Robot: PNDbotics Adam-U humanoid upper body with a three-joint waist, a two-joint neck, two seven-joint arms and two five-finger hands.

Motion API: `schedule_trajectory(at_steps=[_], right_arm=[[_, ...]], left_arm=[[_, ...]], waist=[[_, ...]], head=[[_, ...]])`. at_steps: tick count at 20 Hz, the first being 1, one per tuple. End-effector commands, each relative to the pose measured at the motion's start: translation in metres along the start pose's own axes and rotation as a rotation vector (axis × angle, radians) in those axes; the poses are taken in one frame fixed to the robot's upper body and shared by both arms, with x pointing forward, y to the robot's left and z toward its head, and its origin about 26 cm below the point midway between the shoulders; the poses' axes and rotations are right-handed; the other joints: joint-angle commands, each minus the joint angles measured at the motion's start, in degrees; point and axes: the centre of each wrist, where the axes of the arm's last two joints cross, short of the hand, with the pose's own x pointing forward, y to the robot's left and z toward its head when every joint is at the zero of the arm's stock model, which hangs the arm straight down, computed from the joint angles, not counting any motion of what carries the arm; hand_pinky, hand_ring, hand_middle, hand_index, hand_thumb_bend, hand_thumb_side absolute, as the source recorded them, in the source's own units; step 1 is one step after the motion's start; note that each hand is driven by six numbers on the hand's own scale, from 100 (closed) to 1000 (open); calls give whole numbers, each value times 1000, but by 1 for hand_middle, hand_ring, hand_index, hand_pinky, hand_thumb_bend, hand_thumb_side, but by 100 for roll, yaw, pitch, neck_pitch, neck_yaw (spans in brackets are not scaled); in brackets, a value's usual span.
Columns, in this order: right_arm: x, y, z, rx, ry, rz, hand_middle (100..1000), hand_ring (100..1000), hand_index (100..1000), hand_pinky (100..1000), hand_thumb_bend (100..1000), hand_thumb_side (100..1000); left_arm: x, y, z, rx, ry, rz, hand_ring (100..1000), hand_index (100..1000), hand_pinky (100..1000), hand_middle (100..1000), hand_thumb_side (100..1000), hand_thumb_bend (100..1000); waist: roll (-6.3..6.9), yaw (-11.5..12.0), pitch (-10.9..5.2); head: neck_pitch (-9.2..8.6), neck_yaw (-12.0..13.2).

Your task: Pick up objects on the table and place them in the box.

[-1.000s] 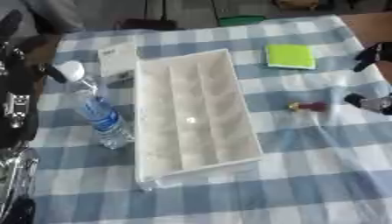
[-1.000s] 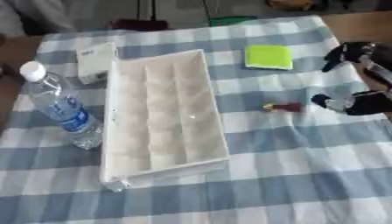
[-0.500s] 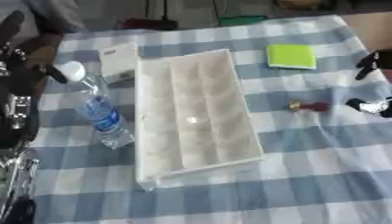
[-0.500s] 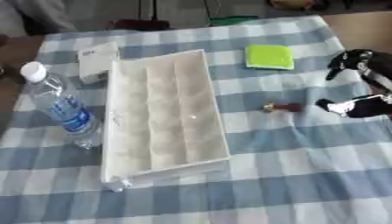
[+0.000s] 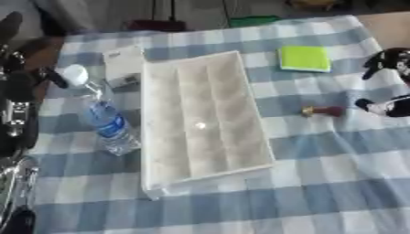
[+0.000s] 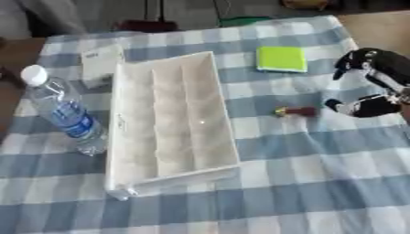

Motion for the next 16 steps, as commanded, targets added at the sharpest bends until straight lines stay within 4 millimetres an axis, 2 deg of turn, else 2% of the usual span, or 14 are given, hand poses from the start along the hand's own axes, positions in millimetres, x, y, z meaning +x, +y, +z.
schedule_trajectory(at_steps=[1,7,8,16], right_arm=[[-4,-9,-4,8,0,32,754,788,687,971,468,351],[-4,-2,-14,42,-4,36,752,792,686,973,461,326],[-4,0,-16,48,-3,36,750,791,682,972,450,281],[-1,13,-27,83,-9,41,747,791,674,971,405,227]], left_arm=[[7,1,-6,-16,-29,-4,798,869,409,927,473,517],[7,-1,-6,-19,-30,-1,798,868,409,927,476,515],[7,-1,-7,-20,-31,0,798,868,409,927,476,514],[6,-1,-7,-21,-33,4,798,868,410,927,477,514]], waist=[[-23,16,-84],[-39,50,-54],[-39,64,-47],[-48,102,-30]], head=[[24,-19],[24,-45],[24,-51],[24,-69]])
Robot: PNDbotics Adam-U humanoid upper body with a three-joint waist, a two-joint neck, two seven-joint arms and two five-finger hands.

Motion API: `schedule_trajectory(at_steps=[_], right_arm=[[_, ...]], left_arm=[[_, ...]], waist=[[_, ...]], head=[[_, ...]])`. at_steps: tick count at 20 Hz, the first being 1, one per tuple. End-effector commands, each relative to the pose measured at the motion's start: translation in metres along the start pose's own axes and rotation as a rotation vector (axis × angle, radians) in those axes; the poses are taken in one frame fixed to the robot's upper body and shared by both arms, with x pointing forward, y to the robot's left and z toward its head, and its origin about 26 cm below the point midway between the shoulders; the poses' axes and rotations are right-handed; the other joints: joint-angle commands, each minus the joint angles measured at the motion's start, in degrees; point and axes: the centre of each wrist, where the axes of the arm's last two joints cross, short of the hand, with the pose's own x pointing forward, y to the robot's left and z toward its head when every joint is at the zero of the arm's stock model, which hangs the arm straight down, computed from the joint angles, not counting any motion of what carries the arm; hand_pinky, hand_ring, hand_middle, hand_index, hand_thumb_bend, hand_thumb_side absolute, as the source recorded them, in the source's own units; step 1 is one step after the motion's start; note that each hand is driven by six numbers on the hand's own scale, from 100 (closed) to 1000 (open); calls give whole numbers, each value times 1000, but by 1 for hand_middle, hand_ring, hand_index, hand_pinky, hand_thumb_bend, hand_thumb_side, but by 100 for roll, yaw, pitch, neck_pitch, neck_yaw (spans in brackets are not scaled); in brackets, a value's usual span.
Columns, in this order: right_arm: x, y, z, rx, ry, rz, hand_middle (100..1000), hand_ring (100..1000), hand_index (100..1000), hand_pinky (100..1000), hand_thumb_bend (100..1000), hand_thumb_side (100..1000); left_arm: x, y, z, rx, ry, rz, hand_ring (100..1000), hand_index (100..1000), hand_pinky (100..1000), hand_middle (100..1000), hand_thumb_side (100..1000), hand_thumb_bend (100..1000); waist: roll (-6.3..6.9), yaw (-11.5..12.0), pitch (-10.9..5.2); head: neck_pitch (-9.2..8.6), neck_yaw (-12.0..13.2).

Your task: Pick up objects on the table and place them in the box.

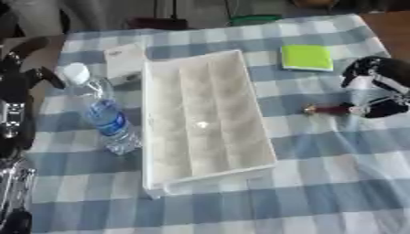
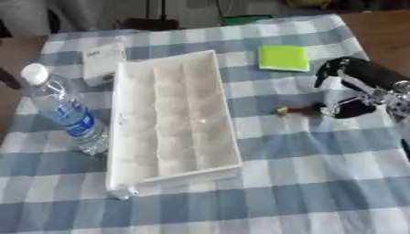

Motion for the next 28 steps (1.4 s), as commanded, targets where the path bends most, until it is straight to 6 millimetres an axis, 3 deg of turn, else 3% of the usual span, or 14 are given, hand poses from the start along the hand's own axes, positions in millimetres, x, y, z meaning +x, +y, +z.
schedule_trajectory(at_steps=[1,16,19,20,21,28], right_arm=[[-2,-9,-3,-5,-4,35,747,791,674,971,405,227],[7,4,-16,30,-35,47,745,793,668,971,352,213],[6,-9,-14,0,-50,73,746,796,670,974,357,185],[5,-13,-12,-10,-54,80,749,796,670,975,199,272],[5,-19,-10,-26,-60,89,747,796,671,975,353,168],[10,-45,0,-89,-91,108,748,795,672,976,326,126]], left_arm=[[6,-1,-6,-14,-32,2,798,868,410,927,477,514],[6,-1,-6,-15,-34,4,799,868,411,927,475,514],[6,0,-5,-12,-31,1,799,868,411,927,476,514],[6,0,-5,-11,-30,0,799,868,411,927,476,514],[6,0,-4,-11,-28,-2,799,868,411,928,478,513],[6,1,-4,-10,-22,-7,799,869,412,927,477,514]], waist=[[-34,7,-68],[-23,4,-66],[-35,-22,-77],[-40,-30,-80],[-51,-44,-86],[-89,-87,-114]], head=[[24,-10],[24,-12],[24,14],[24,20],[24,33],[24,82]])
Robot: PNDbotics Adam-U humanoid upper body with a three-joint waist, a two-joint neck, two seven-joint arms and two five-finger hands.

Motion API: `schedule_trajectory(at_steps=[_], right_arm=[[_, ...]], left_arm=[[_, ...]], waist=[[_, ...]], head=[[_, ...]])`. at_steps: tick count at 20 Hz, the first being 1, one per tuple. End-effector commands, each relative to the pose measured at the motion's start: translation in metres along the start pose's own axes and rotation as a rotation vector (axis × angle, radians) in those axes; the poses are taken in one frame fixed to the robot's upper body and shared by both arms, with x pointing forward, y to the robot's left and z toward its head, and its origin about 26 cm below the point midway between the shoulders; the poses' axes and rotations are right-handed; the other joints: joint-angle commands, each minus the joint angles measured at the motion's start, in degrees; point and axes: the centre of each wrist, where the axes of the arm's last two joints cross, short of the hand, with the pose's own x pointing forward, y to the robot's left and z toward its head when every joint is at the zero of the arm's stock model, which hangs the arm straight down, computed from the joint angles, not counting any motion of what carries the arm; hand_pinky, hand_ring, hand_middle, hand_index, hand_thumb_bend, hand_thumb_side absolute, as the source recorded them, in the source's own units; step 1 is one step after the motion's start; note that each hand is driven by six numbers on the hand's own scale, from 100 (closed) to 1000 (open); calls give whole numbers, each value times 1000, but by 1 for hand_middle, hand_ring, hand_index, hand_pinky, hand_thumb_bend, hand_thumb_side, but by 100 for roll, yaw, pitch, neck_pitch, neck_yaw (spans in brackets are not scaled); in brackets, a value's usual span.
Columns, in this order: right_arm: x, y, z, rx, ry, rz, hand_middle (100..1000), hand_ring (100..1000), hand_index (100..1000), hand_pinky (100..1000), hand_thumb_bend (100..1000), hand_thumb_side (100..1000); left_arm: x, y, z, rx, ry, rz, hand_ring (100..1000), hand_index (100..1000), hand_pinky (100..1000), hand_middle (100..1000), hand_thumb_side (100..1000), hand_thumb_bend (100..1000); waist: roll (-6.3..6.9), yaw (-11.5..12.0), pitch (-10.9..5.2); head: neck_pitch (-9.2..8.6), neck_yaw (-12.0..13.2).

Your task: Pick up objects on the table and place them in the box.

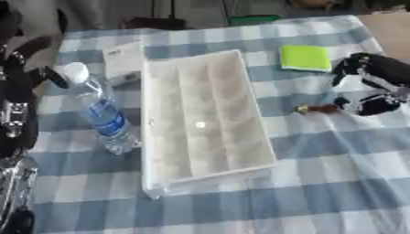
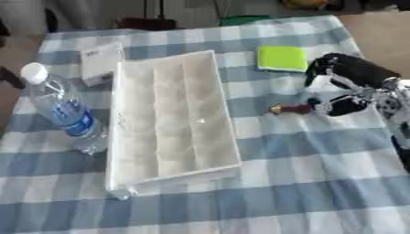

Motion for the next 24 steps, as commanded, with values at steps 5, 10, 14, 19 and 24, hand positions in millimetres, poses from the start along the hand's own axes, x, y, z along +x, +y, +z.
schedule_trajectory(at_steps=[5,10,14,19,24], right_arm=[[0,-38,8,-62,-16,45,748,793,673,976,308,104],[5,-37,3,-56,-31,32,747,792,671,974,294,117],[10,-29,-6,-18,-51,22,746,793,671,974,288,141],[16,-19,-18,19,-74,5,743,788,667,970,275,167],[22,-13,-23,42,-95,3,744,792,669,971,270,184]], left_arm=[[7,2,-4,-8,-24,-14,799,869,412,927,477,513],[6,2,-4,-10,-24,-11,799,869,412,927,477,513],[6,1,-4,-12,-26,-7,799,869,413,927,475,513],[6,1,-4,-13,-29,-3,799,869,413,927,474,514],[6,1,-5,-14,-28,-2,800,870,412,927,479,512]], waist=[[-24,-6,-122],[-20,1,-129],[-7,19,-132],[15,58,-128],[5,64,-119]], head=[[24,30],[24,21],[24,0],[24,-28],[24,-25]])
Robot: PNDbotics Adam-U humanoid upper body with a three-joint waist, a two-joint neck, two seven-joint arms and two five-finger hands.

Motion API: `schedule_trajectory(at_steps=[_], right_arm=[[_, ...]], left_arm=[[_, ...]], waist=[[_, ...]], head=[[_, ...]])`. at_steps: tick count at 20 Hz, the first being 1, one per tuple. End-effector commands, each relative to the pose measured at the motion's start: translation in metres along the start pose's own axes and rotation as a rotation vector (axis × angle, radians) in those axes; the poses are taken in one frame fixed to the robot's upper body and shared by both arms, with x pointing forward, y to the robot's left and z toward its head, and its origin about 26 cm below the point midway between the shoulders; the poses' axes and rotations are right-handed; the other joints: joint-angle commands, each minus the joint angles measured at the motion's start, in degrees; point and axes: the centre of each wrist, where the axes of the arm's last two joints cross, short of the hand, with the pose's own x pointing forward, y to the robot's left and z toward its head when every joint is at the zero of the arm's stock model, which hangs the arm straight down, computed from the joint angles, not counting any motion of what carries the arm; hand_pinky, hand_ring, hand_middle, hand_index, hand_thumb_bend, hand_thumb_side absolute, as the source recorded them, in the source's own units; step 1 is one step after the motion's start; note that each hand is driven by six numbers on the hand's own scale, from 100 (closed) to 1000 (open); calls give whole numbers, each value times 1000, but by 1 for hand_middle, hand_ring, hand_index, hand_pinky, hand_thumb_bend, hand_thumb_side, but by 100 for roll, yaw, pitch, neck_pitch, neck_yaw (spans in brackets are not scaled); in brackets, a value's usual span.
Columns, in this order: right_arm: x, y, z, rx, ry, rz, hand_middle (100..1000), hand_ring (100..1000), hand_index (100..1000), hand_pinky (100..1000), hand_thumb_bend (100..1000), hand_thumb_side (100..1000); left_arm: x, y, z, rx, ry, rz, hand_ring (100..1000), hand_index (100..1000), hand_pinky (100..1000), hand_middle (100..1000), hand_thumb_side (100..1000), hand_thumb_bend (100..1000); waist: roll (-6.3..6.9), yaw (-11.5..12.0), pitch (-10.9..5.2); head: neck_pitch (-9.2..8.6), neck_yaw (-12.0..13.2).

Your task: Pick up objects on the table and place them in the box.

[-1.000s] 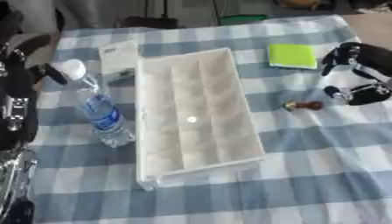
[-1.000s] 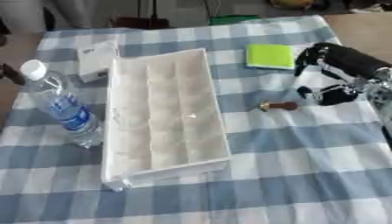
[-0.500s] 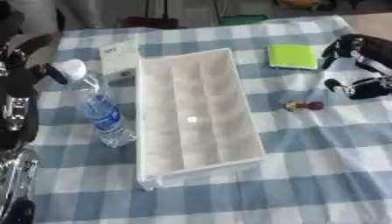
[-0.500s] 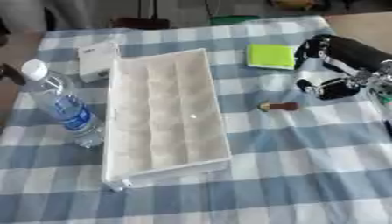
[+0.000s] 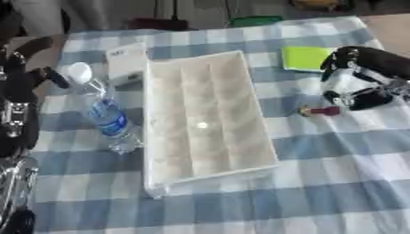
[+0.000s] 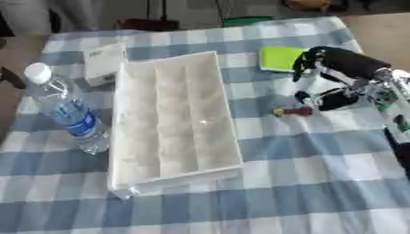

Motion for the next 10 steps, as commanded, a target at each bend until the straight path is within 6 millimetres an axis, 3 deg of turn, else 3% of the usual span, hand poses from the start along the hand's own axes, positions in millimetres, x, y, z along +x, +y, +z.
schedule_trajectory(at_steps=[1,10], right_arm=[[-1,-9,-1,4,-6,34,744,793,669,972,272,185],[14,-9,-10,31,-90,74,748,801,662,977,292,201]], left_arm=[[6,1,-5,-13,-27,-6,800,869,412,927,479,512],[6,1,-4,-12,-24,-7,800,869,412,928,480,511]], waist=[[-24,5,-100],[-28,-21,-96]], head=[[24,-11],[24,-2]])
